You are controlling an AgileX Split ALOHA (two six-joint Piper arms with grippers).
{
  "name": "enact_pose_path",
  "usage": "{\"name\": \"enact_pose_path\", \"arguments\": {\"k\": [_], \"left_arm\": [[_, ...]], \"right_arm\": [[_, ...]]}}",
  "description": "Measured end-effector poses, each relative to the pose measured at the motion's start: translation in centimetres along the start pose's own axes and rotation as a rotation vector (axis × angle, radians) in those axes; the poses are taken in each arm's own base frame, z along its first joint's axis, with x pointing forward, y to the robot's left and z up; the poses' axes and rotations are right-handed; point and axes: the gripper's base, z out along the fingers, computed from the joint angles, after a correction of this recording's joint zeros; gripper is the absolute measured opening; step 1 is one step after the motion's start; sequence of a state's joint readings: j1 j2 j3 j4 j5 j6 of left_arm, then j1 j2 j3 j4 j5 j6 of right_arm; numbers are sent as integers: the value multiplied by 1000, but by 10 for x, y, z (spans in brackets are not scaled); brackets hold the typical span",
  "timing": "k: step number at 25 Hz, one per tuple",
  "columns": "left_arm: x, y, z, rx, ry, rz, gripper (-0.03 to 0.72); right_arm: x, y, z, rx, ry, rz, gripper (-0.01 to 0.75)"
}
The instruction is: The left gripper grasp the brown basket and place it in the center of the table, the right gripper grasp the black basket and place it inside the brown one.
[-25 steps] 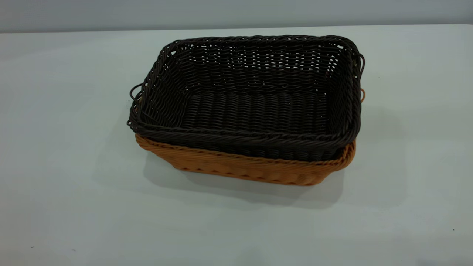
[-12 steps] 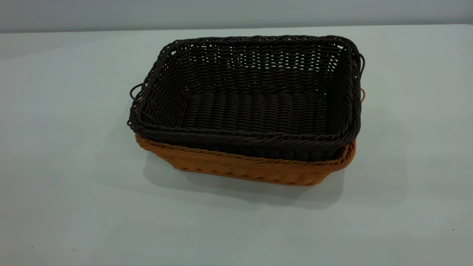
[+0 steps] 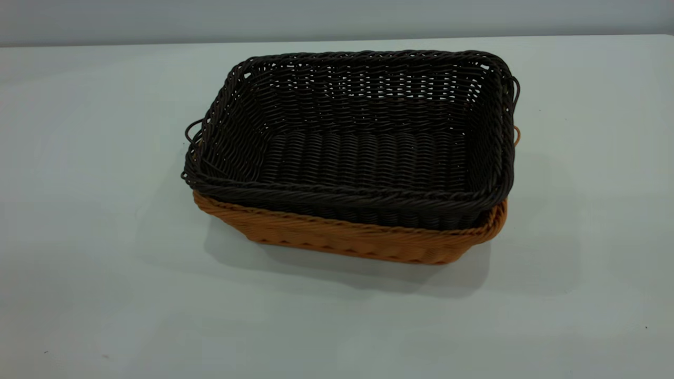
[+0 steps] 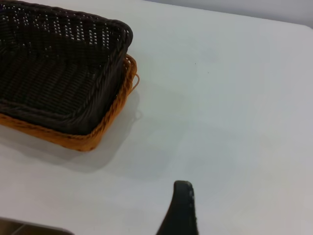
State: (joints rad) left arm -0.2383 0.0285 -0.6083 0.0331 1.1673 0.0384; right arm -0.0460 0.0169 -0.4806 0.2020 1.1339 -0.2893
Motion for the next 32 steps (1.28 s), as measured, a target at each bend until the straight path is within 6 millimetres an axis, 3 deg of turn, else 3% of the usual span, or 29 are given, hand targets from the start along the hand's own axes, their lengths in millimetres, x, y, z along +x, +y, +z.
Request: {"name": "enact_pose_path", "arguments": {"k": [14, 32], "left_arm": [[14, -6, 28, 47, 62, -9, 570], [15, -7, 26, -25, 34, -64, 570]], "right_arm": [[0, 0, 0, -8, -1, -1, 586], [0, 0, 0, -9, -2, 0, 518]]}}
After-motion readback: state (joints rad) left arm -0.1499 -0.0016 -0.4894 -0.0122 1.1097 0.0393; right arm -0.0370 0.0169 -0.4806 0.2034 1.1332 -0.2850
